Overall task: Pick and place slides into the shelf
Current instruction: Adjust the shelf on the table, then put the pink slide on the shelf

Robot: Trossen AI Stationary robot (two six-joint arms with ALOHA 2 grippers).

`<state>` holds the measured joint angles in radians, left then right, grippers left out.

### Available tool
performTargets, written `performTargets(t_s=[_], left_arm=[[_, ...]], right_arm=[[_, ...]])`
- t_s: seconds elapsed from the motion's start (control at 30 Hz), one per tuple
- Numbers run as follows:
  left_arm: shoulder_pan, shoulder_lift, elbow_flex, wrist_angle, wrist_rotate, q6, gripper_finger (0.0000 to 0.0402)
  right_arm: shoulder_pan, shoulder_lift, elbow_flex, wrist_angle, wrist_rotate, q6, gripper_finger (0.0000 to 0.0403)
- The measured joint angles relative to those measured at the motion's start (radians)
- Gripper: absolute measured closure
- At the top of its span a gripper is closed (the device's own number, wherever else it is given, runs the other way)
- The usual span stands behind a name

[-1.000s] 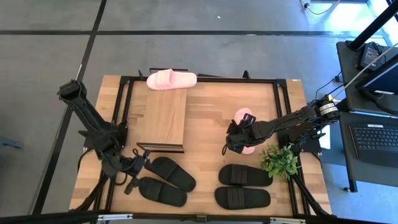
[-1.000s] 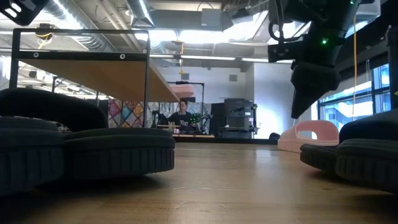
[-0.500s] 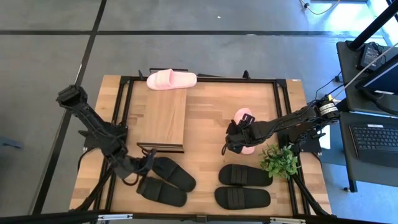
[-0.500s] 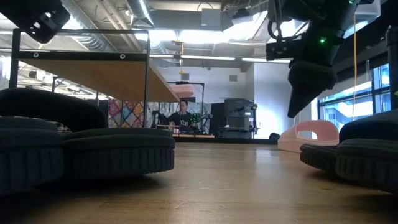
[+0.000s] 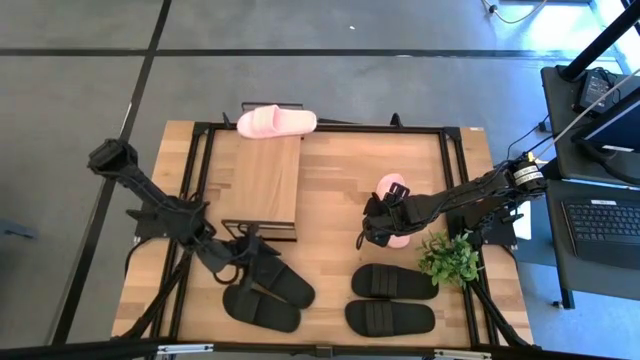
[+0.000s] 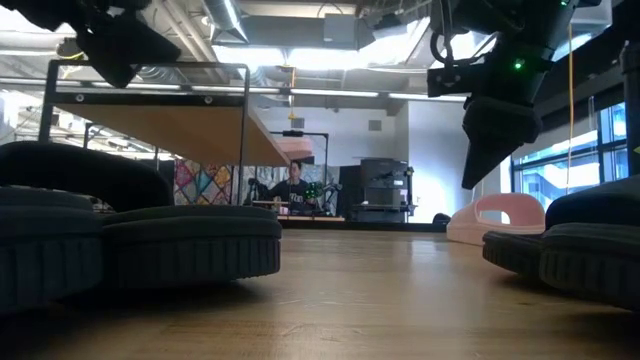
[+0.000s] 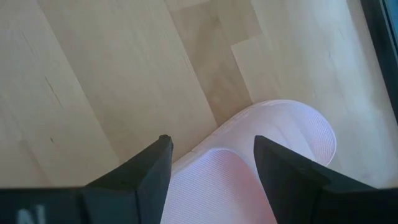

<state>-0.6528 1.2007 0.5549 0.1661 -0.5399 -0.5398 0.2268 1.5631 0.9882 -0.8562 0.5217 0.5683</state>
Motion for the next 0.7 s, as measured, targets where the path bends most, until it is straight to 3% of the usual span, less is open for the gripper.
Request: performTargets(t_s=[0.53,0.7], left_arm=[[0.113,0.000,0.000,0.012,0.018,0.019,0.0185],[0.091,-0.004,-0.001,0.126,0.171,0.076,0.0185]], right_arm=[[0.000,0.000,0.000,0.000,0.000,-0.001,0.0177],[0.000,0.000,0.000,0.000,0.000,-0.004,0.0177]])
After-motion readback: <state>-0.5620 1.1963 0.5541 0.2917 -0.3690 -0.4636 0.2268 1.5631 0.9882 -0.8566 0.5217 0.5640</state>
